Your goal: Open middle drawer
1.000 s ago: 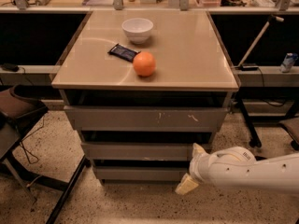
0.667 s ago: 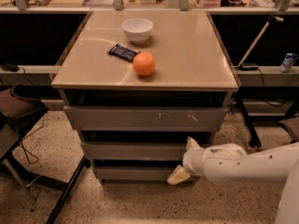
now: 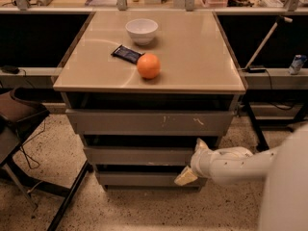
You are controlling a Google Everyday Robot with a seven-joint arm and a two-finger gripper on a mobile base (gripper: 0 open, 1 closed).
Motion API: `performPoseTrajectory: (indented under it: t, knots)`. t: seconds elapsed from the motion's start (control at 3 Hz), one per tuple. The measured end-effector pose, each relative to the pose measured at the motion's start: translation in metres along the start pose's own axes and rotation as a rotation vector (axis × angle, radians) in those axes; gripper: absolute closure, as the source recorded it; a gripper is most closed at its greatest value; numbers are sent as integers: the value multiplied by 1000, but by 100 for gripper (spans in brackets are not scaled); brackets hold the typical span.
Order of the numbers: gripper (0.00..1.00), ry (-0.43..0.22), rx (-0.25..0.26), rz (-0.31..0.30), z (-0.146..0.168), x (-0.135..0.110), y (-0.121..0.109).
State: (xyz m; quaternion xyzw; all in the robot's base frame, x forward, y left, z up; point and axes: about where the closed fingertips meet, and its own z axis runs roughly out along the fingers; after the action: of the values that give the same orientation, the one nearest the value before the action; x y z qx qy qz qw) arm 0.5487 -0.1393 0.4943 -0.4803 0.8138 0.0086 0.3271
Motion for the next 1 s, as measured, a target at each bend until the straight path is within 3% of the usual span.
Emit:
performPoseTrajectory:
  t: [0.33,0.67,1.0]
  knots:
    - [0,2,71,10,37,-5,-23]
    - [0,-12,102,15,45,-13,-27]
    - [0,-12,101,15,45,-13,-27]
